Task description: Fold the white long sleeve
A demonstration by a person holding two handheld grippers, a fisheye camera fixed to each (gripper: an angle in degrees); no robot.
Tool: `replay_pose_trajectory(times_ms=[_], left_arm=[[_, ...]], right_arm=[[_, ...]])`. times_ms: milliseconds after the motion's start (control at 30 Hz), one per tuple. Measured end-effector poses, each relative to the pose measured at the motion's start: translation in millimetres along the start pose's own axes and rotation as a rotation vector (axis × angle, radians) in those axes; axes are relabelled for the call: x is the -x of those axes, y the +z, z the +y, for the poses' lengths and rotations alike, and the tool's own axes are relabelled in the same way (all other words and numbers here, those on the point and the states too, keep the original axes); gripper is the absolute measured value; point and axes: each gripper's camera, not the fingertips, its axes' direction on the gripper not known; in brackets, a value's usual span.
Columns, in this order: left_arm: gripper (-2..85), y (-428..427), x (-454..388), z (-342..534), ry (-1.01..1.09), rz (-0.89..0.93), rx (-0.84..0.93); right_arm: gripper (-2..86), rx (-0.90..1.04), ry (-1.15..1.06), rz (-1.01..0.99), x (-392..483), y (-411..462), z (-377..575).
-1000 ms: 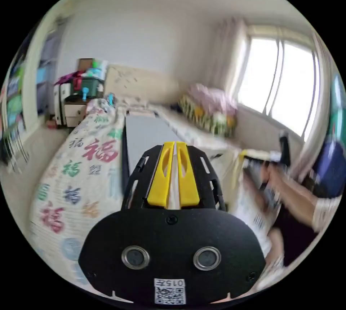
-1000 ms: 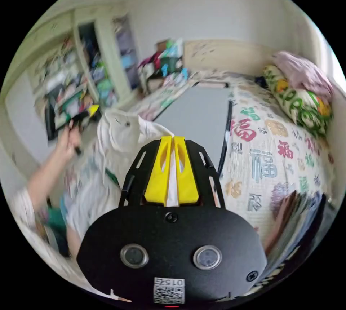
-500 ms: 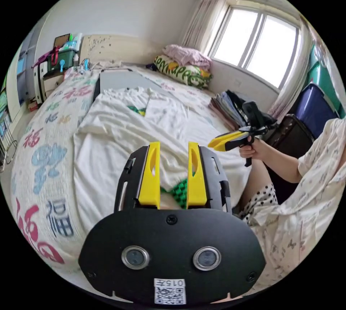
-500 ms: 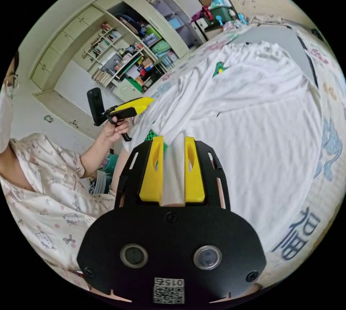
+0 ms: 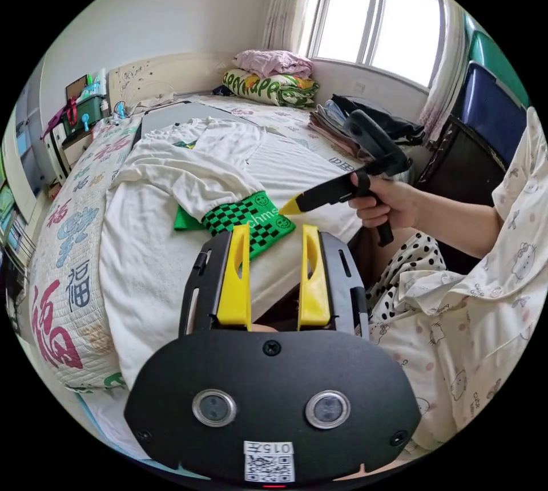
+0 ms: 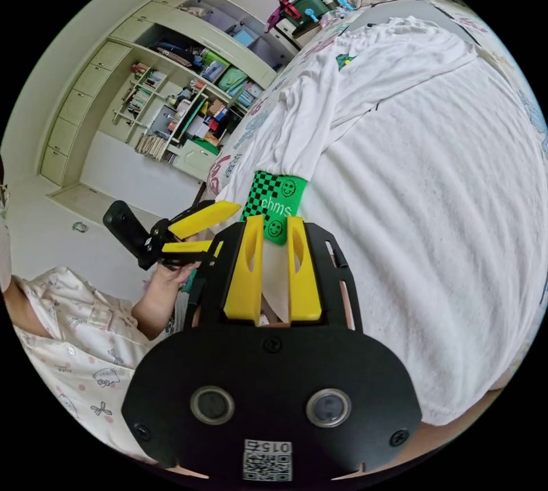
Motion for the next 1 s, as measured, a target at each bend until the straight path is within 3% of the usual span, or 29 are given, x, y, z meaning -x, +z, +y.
replay_pose_trajectory(times_ms=[100, 267, 533, 733, 867, 1000], left_arm=[[12.9, -7, -14, 7, 0.006, -0.016, -0.013], [12.7, -9, -26, 13, -0.023, -0.018, -0.016], [12.6, -31, -44, 22, -0.070, -0.163, -0.101], [1.7, -63, -20, 33, -0.198, -0.306, -0.207], [0.1, -82, 31, 59, -0.385, -0.273, -0.220], [-0.2, -87, 78, 93, -0.554, -0.220, -0.225]], right_arm=[[8.1, 0.030, -0.021, 0.107, -10, 8, 6], [4.9, -0.001, -0.022, 0.067, -36, 22, 18], [0.9, -0.091, -0.060, -0.140, -51, 31, 11], [1.5, -0.058, -0.172, -0.179, -57, 76, -7], [4.1, -0.135, -0.333, -0.001, -70, 107, 5], [7.8, 0.061, -0.541, 0.294, -89, 183, 13]])
